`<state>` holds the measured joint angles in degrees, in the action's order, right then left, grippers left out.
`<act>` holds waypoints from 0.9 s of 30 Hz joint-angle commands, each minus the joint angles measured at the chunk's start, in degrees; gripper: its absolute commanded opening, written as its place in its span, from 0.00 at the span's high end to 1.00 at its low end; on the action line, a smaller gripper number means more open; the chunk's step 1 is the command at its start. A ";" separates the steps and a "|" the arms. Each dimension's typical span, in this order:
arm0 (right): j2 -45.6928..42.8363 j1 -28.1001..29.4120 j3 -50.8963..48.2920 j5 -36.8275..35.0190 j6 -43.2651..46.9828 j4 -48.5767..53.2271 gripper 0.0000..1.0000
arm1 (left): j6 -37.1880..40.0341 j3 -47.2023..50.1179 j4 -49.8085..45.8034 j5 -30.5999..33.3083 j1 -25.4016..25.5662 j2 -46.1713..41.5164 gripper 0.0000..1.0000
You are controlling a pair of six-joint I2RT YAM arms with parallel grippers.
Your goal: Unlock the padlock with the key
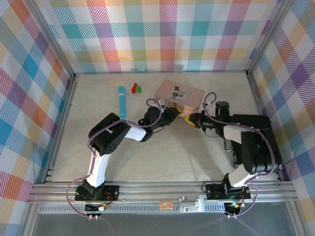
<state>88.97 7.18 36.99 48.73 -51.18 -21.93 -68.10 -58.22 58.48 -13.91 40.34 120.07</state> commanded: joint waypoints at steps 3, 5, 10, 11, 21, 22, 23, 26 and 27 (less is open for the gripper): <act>-1.61 -0.24 -0.67 1.74 -1.67 -1.67 1.00 | 0.79 -0.90 3.65 -0.13 -0.47 -0.12 1.00; -1.61 -0.24 -1.06 1.78 -1.87 -1.46 1.00 | 0.24 -1.28 3.87 -0.38 -0.44 -0.01 1.00; -1.67 -0.07 -2.41 1.67 -0.60 -0.73 1.00 | -1.87 -1.81 5.15 -0.98 -0.51 0.60 1.00; -1.82 0.07 -2.49 1.39 0.24 0.04 1.00 | -2.33 -1.98 5.06 -1.22 -0.47 0.69 1.00; -5.18 3.51 0.42 -9.29 11.95 10.82 1.00 | -7.57 -2.69 2.19 -3.20 -0.48 -0.18 1.00; -5.55 3.83 0.66 -10.76 12.80 11.42 1.00 | -7.81 -2.54 1.72 -3.23 -0.46 -0.45 1.00; -5.87 4.18 0.64 -11.95 13.63 11.73 1.00 | -7.90 -2.35 1.33 -3.20 -0.44 -0.75 1.00; -7.22 5.39 0.60 -15.09 16.30 11.96 1.00 | -8.28 -2.18 0.24 -3.22 -0.44 -1.38 1.00; -7.77 6.08 0.74 -17.12 17.79 12.81 1.00 | -8.58 -2.26 0.17 -3.39 -0.46 -1.36 1.00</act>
<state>83.40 12.03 36.34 36.95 -39.09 -11.70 -75.18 -59.02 56.66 -15.62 40.29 121.27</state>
